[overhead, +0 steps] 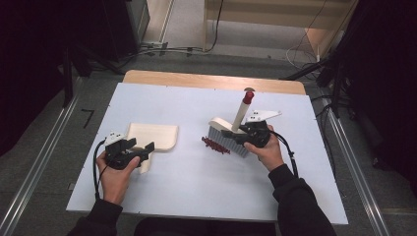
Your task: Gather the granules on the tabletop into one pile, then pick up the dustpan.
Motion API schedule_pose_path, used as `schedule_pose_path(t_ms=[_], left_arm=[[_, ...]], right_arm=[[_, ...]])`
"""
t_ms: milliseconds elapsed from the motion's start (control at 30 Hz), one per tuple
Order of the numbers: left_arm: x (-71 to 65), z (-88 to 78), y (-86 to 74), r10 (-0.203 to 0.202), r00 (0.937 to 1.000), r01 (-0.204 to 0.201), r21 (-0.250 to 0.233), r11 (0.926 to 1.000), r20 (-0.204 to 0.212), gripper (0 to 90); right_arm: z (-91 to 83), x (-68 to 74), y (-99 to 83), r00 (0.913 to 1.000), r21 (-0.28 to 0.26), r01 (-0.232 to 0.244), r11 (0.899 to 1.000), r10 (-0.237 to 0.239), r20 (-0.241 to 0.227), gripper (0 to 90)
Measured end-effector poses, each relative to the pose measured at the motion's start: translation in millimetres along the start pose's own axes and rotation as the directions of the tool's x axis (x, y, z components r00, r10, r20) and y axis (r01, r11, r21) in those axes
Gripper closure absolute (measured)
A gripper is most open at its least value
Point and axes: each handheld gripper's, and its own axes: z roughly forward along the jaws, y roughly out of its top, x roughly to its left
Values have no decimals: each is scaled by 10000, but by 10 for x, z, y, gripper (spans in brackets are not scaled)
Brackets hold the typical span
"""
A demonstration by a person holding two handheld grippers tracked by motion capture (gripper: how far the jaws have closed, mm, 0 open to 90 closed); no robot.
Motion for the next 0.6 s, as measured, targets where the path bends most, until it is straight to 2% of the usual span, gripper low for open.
schedule_pose_path(t_ms=[200, 300, 367, 500, 600], left_arm=[[3, 2, 0, -7, 10000, 7, 15, 10000, -22, 222], [2, 7, -5, -34, 10000, 34, 34, 10000, -65, 213], [-7, 7, -2, -33, 10000, 33, 10, 10000, -72, 205], [-31, 2, -6, -20, 9999, 20, 17, 10000, -126, 195], [-41, -16, -17, 0, 9998, -1, -29, 10000, -219, 191]], right_arm=[[-133, -101, -77, 9951, -185, -546, 9983, 559, 811, 643], [-189, -136, -114, 9881, -288, -771, 9966, 803, 1310, 642], [-220, -150, -137, 9797, -352, -860, 9957, 909, 1789, 643], [-278, -159, -163, 9702, -406, -1001, 9941, 1066, 2175, 643], [-312, -158, -175, 9670, -470, -1143, 9923, 1220, 2237, 642]])
